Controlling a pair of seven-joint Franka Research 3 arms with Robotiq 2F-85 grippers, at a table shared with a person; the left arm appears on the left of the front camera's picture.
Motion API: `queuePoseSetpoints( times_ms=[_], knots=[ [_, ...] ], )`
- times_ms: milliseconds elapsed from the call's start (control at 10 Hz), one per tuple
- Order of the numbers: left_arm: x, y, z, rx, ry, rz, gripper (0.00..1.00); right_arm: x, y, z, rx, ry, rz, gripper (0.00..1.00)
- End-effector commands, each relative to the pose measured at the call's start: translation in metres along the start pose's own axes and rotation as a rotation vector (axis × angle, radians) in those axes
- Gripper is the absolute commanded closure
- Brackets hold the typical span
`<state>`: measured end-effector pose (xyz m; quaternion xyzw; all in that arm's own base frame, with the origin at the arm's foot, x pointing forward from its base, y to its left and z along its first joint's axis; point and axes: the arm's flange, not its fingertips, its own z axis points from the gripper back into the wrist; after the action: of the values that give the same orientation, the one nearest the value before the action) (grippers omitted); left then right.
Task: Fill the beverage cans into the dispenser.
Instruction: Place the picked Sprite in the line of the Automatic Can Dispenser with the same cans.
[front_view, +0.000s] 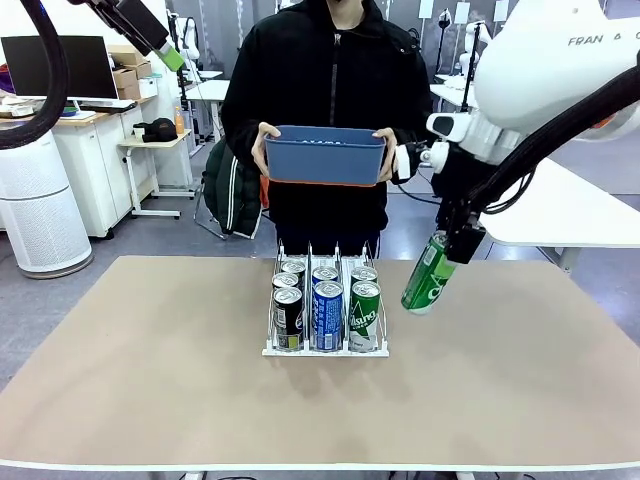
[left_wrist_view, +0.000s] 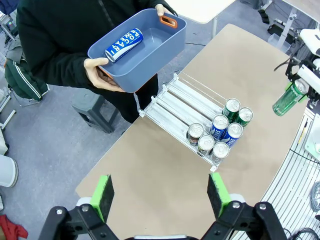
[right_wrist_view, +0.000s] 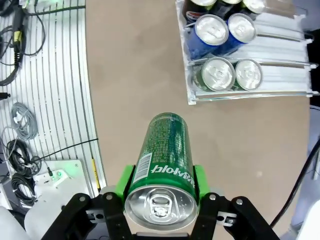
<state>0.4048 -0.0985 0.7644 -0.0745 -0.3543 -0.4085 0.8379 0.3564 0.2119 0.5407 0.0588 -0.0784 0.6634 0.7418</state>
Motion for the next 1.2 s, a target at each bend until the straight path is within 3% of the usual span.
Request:
queuePoseSetpoints(
  times_ms=[0, 500, 1100],
  knots=[
    [-0.001, 0.0, 0.001, -0.002, 0.004, 0.002, 0.0, 0.009, 0.003, -0.019, 0.015, 0.041, 0.029, 0.42],
    [-0.001, 0.0, 0.001, -0.002, 0.004, 0.002, 0.0, 0.033, 0.0, -0.061, 0.009, 0.096, 0.079, 0.42],
    [-0.001, 0.0, 0.001, -0.002, 0.004, 0.002, 0.0, 0.063, -0.012, -0.082, 0.053, 0.111, 0.086, 0.42]
  ],
)
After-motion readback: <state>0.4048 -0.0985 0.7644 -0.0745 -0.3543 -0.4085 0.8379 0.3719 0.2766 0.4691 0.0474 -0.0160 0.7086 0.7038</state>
